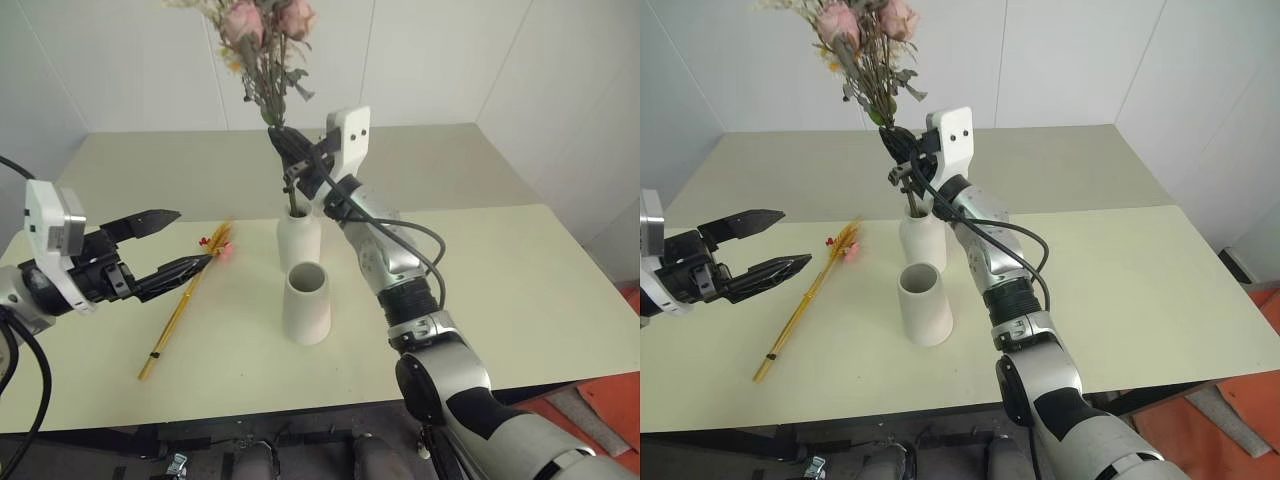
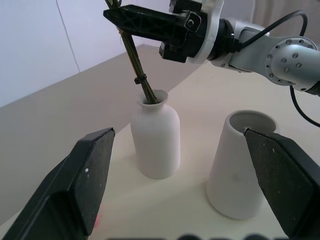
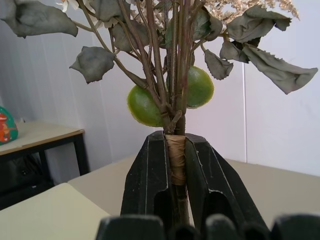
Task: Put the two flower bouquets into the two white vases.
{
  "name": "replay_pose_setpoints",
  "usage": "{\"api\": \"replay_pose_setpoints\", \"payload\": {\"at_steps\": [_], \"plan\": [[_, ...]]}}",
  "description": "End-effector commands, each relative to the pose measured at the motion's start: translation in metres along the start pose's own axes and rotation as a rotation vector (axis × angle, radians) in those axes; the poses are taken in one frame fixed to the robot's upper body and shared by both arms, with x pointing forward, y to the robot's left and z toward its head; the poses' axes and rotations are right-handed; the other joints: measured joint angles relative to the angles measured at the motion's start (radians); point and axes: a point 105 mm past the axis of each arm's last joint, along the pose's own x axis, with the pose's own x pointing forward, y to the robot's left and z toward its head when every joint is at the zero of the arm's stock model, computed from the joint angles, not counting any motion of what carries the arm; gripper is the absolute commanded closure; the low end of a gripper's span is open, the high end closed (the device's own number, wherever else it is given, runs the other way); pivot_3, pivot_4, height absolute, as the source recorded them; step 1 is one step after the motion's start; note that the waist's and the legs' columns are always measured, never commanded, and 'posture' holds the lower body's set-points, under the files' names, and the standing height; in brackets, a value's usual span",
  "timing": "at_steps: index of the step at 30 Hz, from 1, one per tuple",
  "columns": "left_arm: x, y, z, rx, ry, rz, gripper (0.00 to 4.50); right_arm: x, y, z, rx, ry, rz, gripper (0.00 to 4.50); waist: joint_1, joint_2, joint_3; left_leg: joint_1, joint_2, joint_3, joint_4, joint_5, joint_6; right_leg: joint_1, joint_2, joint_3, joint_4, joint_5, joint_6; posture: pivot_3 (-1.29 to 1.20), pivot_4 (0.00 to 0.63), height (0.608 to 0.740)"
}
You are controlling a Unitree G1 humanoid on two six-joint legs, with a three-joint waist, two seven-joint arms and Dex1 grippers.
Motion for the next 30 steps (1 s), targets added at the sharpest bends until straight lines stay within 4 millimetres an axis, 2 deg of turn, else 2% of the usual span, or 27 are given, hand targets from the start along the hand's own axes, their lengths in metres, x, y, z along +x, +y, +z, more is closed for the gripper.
{"api": "replay_pose_setpoints", "payload": {"at_steps": [1, 4, 5, 9, 15, 16, 20, 25, 30], "plan": [[-0.003, -0.002, 0.014, 0.05, -0.022, 0.005, 0.0, -0.002, 0.006, 0.006, -0.026, -0.048, 0.022, 4.27, 0.0, 0.0, 0.0, 0.0, 0.0, 0.0, 0.0, 0.0, 0.0, 0.0, 0.0, 0.0, 0.0, 0.0, 0.0, 0.0, 0.15, 0.74], [-0.003, -0.001, 0.014, 0.05, -0.017, 0.006, 0.0, -0.007, 0.007, -0.001, -0.026, -0.042, 0.02, 4.27, 0.0, 0.0, 0.0, 0.0, 0.0, 0.0, 0.0, 0.0, 0.0, 0.0, 0.0, 0.0, 0.0, 0.0, 0.0, 0.0, 0.15, 0.74], [-0.003, -0.001, 0.014, 0.05, -0.016, 0.008, 0.0, -0.01, 0.007, -0.002, -0.027, -0.043, 0.019, 3.51, 0.0, 0.0, 0.0, 0.0, 0.0, 0.0, 0.0, 0.0, 0.0, 0.0, 0.0, 0.0, 0.0, 0.0, 0.0, 0.0, 0.15, 0.74], [-0.003, 0.001, 0.013, 0.049, -0.01, 0.014, 0.0, -0.021, 0.002, -0.001, -0.037, -0.056, -0.001, 2.2, 0.0, 0.0, 0.0, 0.0, 0.0, 0.0, 0.0, 0.0, 0.0, 0.0, 0.0, 0.0, 0.0, 0.0, 0.0, 0.0, 0.15, 0.74], [-0.003, 0.003, 0.008, 0.033, 0.005, 0.023, 0.0, -0.049, -0.002, 0.017, -0.087, -0.092, -0.018, 0.14, 0.001, 0.0, 0.0, 0.0, 0.0, 0.0, -0.001, 0.0, 0.0, 0.0, 0.0, 0.0, 0.0, 0.0, 0.0, 0.0, 0.15, 0.74], [-0.003, 0.003, 0.008, 0.031, 0.007, 0.024, 0.0, -0.053, -0.001, 0.019, -0.095, -0.091, -0.015, 0.03, 0.002, 0.0, 0.0, 0.0, 0.0, 0.0, -0.001, 0.0, 0.0, 0.0, 0.0, 0.0, 0.0, 0.0, 0.0, 0.0, 0.15, 0.74], [-0.003, 0.012, -0.002, 0.018, 0.07, 0.096, 0.0, -0.075, -0.002, 0.024, -0.136, -0.038, 0.018, 0.03, 0.003, 0.0, 0.0, 0.001, 0.0, 0.0, -0.001, 0.0, 0.0, 0.0, 0.0, 0.0, 0.0, 0.0, 0.0, 0.0, 0.15, 0.74], [-0.014, 0.051, -0.045, -0.054, 0.391, 0.416, 0.0, -0.12, 0.001, 0.037, -0.162, 0.123, 0.215, 0.03, 0.009, 0.0, 0.0, 0.001, 0.0, 0.0, -0.001, 0.0, 0.0, 0.001, 0.0, 0.0, 0.0, -0.001, 0.0, 0.0, 0.15, 0.74], [-0.015, 0.054, -0.065, -0.101, 0.609, 0.451, 0.0, -0.145, -0.001, 0.062, -0.139, 0.22, 0.368, 0.03, 0.009, -0.001, 0.001, 0.002, 0.0, 0.0, -0.001, 0.0, 0.0, 0.001, 0.0, 0.0, -0.001, -0.001, 0.002, 0.0, 0.15, 0.74]]}}
